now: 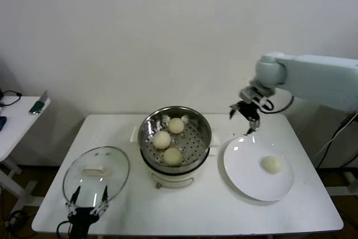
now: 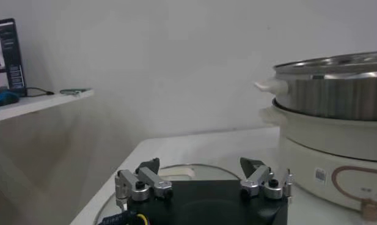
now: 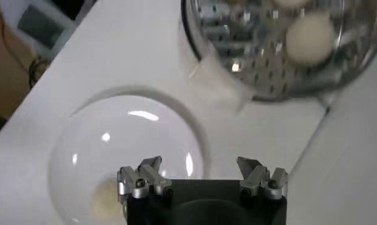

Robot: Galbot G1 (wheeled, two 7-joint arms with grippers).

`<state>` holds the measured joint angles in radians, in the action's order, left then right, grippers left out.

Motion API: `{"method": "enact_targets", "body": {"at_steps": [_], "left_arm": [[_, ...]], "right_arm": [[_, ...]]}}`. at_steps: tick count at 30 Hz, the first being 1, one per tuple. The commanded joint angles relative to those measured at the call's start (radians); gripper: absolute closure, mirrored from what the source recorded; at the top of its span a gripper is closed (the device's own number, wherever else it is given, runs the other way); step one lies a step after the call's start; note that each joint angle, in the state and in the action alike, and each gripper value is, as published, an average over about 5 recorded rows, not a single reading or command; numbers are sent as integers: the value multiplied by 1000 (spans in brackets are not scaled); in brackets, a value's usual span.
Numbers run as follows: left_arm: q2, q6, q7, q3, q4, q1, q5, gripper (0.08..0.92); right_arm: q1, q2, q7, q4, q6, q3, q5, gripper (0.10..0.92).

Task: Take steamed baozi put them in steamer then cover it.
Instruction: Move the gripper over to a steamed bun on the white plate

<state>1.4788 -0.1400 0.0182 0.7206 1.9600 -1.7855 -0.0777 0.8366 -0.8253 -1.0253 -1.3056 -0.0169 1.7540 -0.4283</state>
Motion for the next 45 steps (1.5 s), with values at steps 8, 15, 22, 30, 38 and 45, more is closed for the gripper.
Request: {"method": "enact_targets", "body": {"at_steps": [8, 15, 22, 30, 38, 45], "left_arm": [[12, -5, 1, -2, 9, -8, 2, 177], [22, -12, 0, -6, 10, -21, 9, 177], [24, -14, -2, -4, 10, -31, 12, 177], [27, -14, -2, -6, 9, -30, 19, 177], [25, -12, -2, -6, 8, -25, 20, 177], [23, -13, -3, -5, 8, -25, 21, 177]], "right_arm": [[-331, 243, 78, 63, 226, -143, 191, 203], [-484, 212, 101, 131, 226, -294, 216, 203], [-568, 182, 102, 150, 228, -359, 229, 203], [-598, 177, 110, 172, 225, -388, 255, 203], [-607, 178, 117, 179, 221, -417, 253, 208], [-576, 181, 100, 164, 212, -408, 235, 330]]}}
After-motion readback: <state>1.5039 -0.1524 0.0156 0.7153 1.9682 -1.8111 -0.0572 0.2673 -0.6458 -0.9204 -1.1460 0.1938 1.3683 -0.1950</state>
